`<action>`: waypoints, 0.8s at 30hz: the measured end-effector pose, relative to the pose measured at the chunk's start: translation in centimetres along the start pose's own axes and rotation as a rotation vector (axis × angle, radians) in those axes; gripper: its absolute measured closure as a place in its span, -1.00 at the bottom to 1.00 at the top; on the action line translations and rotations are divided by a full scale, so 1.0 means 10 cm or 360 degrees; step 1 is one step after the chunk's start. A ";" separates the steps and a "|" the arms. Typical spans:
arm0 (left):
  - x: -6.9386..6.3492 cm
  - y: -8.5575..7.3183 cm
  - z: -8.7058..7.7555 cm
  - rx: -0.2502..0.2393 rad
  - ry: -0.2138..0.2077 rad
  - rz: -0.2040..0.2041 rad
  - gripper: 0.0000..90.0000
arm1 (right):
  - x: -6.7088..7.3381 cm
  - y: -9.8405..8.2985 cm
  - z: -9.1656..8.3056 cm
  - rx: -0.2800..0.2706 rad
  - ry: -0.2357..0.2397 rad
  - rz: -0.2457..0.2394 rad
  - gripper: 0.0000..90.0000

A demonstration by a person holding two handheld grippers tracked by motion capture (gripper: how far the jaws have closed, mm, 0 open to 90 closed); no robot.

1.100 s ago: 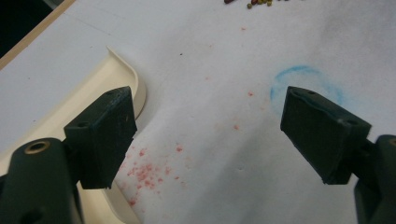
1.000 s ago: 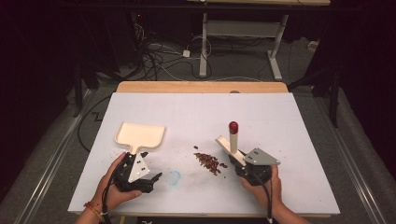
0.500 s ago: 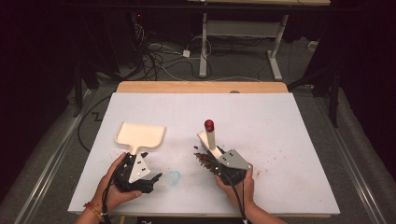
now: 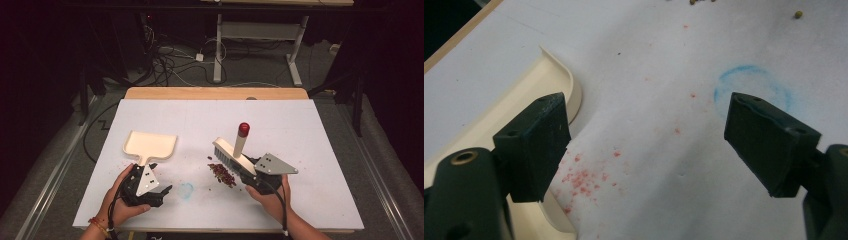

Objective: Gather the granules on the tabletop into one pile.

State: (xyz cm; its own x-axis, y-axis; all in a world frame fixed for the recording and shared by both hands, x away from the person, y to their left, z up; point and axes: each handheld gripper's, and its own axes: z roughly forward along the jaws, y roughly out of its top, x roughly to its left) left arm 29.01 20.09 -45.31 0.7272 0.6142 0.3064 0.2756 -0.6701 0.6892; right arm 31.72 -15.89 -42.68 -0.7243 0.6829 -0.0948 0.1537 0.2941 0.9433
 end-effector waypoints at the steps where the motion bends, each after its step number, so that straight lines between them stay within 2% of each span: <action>1: 0.00 0.00 0.00 0.0004 0.0001 0.0003 -0.60 | -0.01 0.01 -0.04 -0.0001 0.0083 -0.0017 0.49; 3: 0.01 0.00 0.00 0.0003 0.0009 -0.0003 -0.60 | 0.00 0.03 -0.12 -0.0010 0.0213 -0.0058 0.49; 5: 0.02 0.00 -0.01 -0.0004 0.0014 -0.0017 -0.60 | 0.04 0.02 -0.16 -0.0009 0.0381 -0.0065 0.49; 8: 0.03 0.00 -0.01 -0.0006 0.0021 -0.0024 -0.60 | 0.12 -0.04 -0.16 0.0035 0.0617 -0.0107 0.49; 12: 0.04 0.01 0.00 0.0004 0.0018 -0.0023 -0.60 | 0.19 -0.15 -0.04 0.0108 0.0830 -0.0145 0.49; 15: 0.04 0.00 0.00 0.0007 0.0012 -0.0022 -0.60 | 0.21 -0.21 0.09 0.0155 0.0918 -0.0149 0.49; 17: 0.04 0.00 0.01 0.0005 0.0011 -0.0023 -0.60 | 0.22 -0.24 0.18 0.0181 0.0920 -0.0166 0.49; 18: 0.04 0.00 0.01 0.0004 0.0010 -0.0025 -0.60 | 0.21 -0.24 0.21 0.0173 0.0929 -0.0147 0.49; 21: 0.04 -0.01 0.01 0.0003 0.0000 -0.0026 -0.60 | 0.15 -0.23 0.26 0.0177 0.0881 -0.0142 0.49; 24: 0.03 -0.01 0.01 0.0007 -0.0004 -0.0024 -0.60 | 0.04 -0.24 0.30 0.0184 0.0817 -0.0094 0.49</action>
State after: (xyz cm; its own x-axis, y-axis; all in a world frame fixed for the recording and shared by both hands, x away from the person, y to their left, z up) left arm 29.29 20.31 -45.40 0.7245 0.6232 0.2946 0.2892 -0.6627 0.6908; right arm 33.10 -14.32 -45.98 -0.9655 0.2559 0.0484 0.1547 0.4138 0.8971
